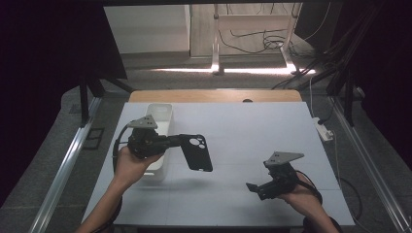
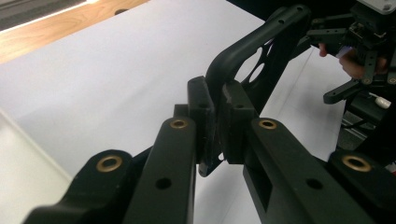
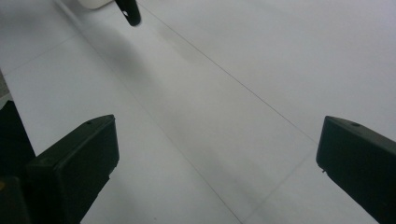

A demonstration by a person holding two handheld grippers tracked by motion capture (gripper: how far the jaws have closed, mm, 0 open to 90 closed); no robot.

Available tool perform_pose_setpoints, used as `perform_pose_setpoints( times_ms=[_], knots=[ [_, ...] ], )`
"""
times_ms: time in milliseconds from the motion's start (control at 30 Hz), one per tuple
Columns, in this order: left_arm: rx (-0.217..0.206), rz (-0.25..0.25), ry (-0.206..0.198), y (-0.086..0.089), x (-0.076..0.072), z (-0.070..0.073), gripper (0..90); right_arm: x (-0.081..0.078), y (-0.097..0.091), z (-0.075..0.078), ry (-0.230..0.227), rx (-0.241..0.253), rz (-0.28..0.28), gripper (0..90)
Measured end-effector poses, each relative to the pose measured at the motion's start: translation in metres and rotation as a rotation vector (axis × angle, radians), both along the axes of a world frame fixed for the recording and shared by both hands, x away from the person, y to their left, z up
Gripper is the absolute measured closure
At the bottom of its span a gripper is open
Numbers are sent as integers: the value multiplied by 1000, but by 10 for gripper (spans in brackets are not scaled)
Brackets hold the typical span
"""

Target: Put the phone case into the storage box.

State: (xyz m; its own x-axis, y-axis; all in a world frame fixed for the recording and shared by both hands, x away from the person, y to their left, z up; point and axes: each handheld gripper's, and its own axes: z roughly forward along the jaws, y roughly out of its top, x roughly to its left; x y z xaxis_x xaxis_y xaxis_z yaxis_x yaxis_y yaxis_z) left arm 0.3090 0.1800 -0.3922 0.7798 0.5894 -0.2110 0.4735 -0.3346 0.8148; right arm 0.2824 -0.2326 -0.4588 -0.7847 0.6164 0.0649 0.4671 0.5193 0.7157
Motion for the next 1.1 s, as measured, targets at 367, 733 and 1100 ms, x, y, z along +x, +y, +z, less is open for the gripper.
perform_pose_setpoints(
  times_ms=[367, 733, 1100],
  knots=[
    [2, 37, -16, 18, 3, 13, 841, -1, -28, 2, -4, 42, -98, 0],
    [-1, 63, -26, 31, 9, 23, 842, -8, -58, 2, -4, 16, -228, 0],
    [12, 86, -39, 41, 13, 33, 843, -18, -80, 5, -5, 25, -319, 0]
  ],
)
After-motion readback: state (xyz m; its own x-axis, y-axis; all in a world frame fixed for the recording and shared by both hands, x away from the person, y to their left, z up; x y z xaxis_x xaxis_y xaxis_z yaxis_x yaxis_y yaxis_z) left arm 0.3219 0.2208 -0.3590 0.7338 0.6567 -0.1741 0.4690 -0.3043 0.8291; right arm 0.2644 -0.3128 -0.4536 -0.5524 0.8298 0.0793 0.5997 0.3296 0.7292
